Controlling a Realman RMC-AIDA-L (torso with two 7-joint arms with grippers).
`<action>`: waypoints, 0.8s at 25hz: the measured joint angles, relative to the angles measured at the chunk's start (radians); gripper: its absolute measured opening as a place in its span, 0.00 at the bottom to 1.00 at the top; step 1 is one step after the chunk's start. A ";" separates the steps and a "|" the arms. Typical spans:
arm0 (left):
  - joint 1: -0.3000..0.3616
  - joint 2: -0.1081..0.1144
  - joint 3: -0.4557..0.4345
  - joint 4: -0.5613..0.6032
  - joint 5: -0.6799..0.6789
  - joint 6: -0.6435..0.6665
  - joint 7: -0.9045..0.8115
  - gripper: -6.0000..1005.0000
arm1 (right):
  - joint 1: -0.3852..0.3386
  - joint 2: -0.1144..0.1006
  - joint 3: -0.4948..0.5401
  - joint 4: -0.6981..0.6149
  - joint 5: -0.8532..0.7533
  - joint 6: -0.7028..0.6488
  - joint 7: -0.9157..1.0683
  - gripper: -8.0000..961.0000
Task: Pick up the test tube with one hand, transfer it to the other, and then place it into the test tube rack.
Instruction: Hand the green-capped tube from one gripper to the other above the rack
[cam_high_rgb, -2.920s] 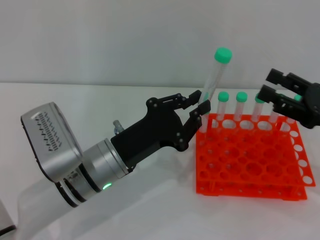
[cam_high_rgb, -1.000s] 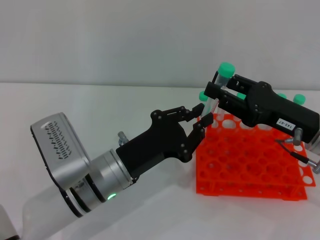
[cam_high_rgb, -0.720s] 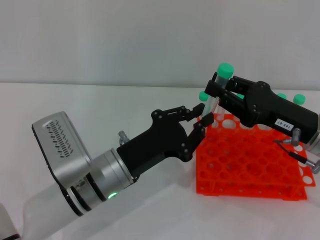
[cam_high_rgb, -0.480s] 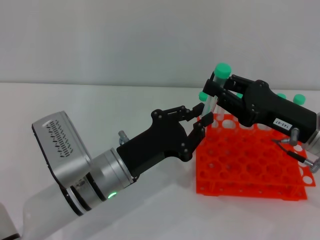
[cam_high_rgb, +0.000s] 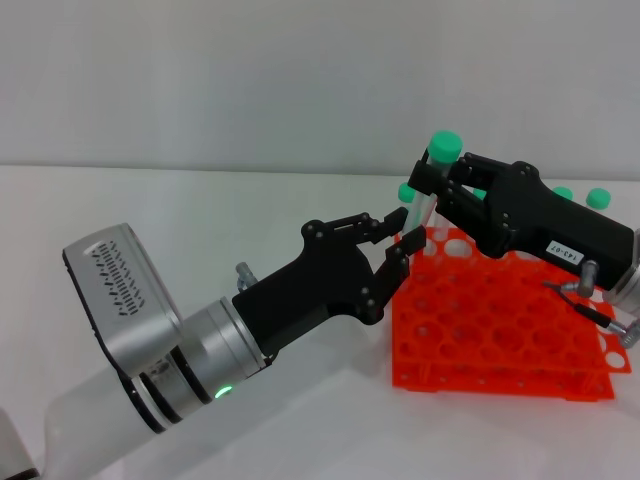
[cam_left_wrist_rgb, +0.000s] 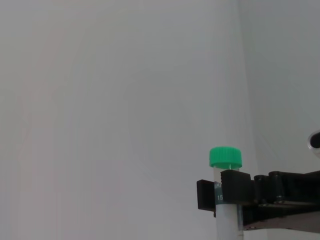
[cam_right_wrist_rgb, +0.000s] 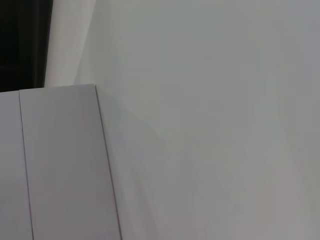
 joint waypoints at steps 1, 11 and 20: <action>0.000 0.000 0.000 0.000 0.000 -0.003 0.000 0.20 | 0.000 0.000 0.000 0.000 0.000 0.000 0.000 0.24; -0.007 -0.001 -0.009 0.018 -0.009 -0.085 -0.004 0.24 | 0.002 0.008 0.000 -0.001 -0.005 0.000 0.001 0.24; -0.003 -0.002 -0.031 0.026 -0.012 -0.105 -0.006 0.42 | 0.002 0.011 0.000 -0.001 -0.005 0.009 0.001 0.22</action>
